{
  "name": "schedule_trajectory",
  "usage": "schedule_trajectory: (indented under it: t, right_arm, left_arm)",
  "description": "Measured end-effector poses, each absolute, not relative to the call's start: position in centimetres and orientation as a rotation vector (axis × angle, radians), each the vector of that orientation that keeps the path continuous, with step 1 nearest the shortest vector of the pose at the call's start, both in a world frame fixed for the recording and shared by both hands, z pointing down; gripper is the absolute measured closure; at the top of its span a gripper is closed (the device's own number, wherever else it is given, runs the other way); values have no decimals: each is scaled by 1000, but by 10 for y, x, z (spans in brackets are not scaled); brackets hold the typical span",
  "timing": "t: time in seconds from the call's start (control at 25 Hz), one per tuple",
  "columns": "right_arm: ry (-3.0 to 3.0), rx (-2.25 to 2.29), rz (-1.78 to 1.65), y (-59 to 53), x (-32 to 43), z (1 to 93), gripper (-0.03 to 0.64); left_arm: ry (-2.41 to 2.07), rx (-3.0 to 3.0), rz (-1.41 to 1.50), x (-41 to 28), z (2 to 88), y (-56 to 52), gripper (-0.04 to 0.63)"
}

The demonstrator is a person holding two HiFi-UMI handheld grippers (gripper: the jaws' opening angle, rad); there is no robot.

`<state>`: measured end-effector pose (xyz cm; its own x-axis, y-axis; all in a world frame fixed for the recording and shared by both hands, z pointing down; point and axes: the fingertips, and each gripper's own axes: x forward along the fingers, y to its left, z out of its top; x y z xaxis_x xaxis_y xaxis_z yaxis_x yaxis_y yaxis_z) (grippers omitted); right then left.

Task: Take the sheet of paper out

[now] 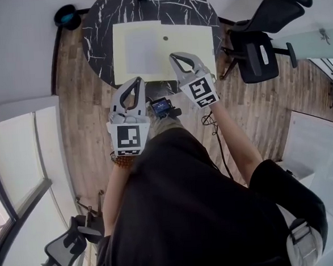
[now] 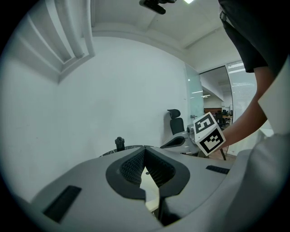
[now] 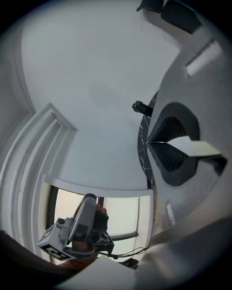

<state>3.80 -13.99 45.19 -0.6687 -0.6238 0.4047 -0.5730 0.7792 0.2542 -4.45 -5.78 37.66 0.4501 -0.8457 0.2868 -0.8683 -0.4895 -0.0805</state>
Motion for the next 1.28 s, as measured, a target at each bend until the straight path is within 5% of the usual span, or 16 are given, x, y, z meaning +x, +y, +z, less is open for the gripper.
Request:
schedule_trajectory:
  t: [1.28]
  right_arm:
    - [-2291, 505, -107, -243, 13, 632, 617]
  left_arm:
    - [-1528, 2452, 504, -54, 472, -186, 600]
